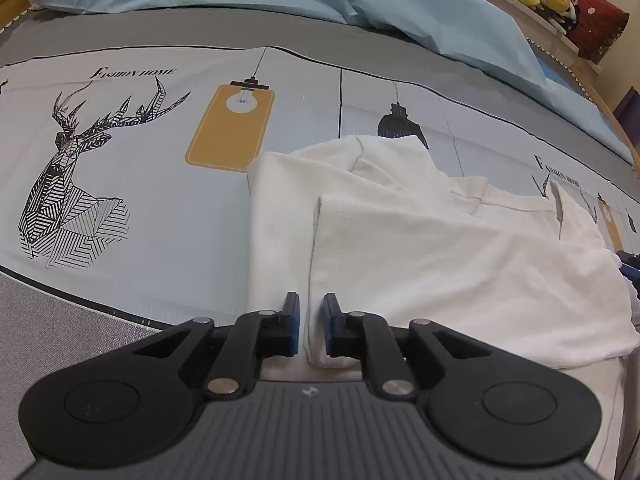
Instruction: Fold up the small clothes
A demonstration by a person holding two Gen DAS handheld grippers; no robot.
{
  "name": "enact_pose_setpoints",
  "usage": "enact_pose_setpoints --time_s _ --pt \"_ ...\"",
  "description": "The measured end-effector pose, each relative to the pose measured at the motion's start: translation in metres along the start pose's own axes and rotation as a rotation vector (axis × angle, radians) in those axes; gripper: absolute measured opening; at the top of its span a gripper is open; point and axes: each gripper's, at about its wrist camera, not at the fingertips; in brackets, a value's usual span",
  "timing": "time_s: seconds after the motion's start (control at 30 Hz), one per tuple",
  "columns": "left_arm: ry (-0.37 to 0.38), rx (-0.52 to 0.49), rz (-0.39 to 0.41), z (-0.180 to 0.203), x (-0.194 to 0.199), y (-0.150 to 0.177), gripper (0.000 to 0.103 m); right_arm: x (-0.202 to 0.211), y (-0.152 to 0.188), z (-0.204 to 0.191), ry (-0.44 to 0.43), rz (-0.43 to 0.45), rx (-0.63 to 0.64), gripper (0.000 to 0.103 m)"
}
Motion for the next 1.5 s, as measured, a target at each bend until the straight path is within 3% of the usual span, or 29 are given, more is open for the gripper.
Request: enact_pose_setpoints --time_s 0.1,0.27,0.37,0.4,0.43,0.47,0.53,0.57,0.6,0.67,0.7,0.77,0.9,1.13,1.2,1.23,1.3,1.5 --pt "-0.001 -0.011 -0.001 0.001 0.0 0.001 0.013 -0.002 0.0 0.001 -0.029 -0.019 -0.035 0.017" --pt "-0.004 -0.001 -0.002 -0.001 0.0 0.0 0.013 -0.01 0.008 -0.014 -0.033 -0.055 0.009 0.018" --pt "-0.007 -0.007 -0.001 0.0 0.0 0.0 0.013 -0.009 0.008 -0.025 0.0 -0.053 0.087 0.009" --pt "-0.008 -0.01 0.0 0.001 0.0 0.0 0.013 -0.007 0.008 -0.033 0.046 -0.039 0.154 0.008" --pt "-0.009 -0.01 0.001 0.001 0.001 0.0 0.013 -0.004 0.008 -0.047 0.125 -0.012 0.278 0.0" --pt "-0.009 -0.007 0.001 0.0 0.001 0.0 0.013 -0.001 0.012 -0.063 0.222 0.034 0.429 0.0" --pt "-0.009 0.0 0.002 -0.002 0.002 -0.001 0.013 0.001 0.029 -0.091 0.503 0.19 0.78 0.0" --pt "-0.009 0.002 0.003 -0.003 0.002 -0.001 0.013 0.003 0.032 -0.096 0.554 0.238 0.833 0.0" --pt "-0.008 0.005 0.004 -0.004 0.002 -0.001 0.013 0.009 0.03 -0.095 0.514 0.247 0.807 0.0" --pt "-0.004 0.013 0.005 -0.005 0.003 -0.002 0.013 0.02 0.02 -0.083 0.25 0.178 0.606 0.0" --pt "-0.003 0.018 0.004 -0.006 0.003 -0.002 0.013 0.021 0.016 -0.077 0.161 0.136 0.537 0.0" --pt "0.0 0.025 0.0 -0.007 0.003 -0.002 0.014 0.015 0.016 -0.066 0.081 0.04 0.439 0.002" --pt "0.01 0.026 -0.007 -0.007 0.002 -0.002 0.026 0.006 0.02 -0.042 0.114 -0.009 0.288 0.035" --pt "0.013 0.005 -0.024 -0.002 -0.002 0.0 0.029 -0.008 0.036 -0.044 0.055 -0.071 0.304 0.04" --pt "0.012 -0.016 -0.03 0.0 -0.003 0.002 0.027 -0.009 0.036 -0.046 0.054 -0.07 0.333 0.039" --pt "0.012 -0.031 -0.036 0.001 -0.003 0.003 0.025 -0.01 0.036 -0.047 0.056 -0.063 0.352 0.028" --pt "0.021 -0.054 -0.042 0.004 -0.002 0.004 0.004 -0.009 0.036 -0.051 0.094 -0.027 0.405 0.01" --pt "0.012 -0.112 -0.037 0.006 0.009 0.003 0.002 0.007 0.03 -0.065 0.203 0.173 0.507 0.002"
Point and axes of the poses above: each gripper's, at about its wrist camera, not at the fingertips, and x roughly against the way its jaws point, z to its right, y to its underside, and after that the axes turned 8 degrees about -y, right-handed
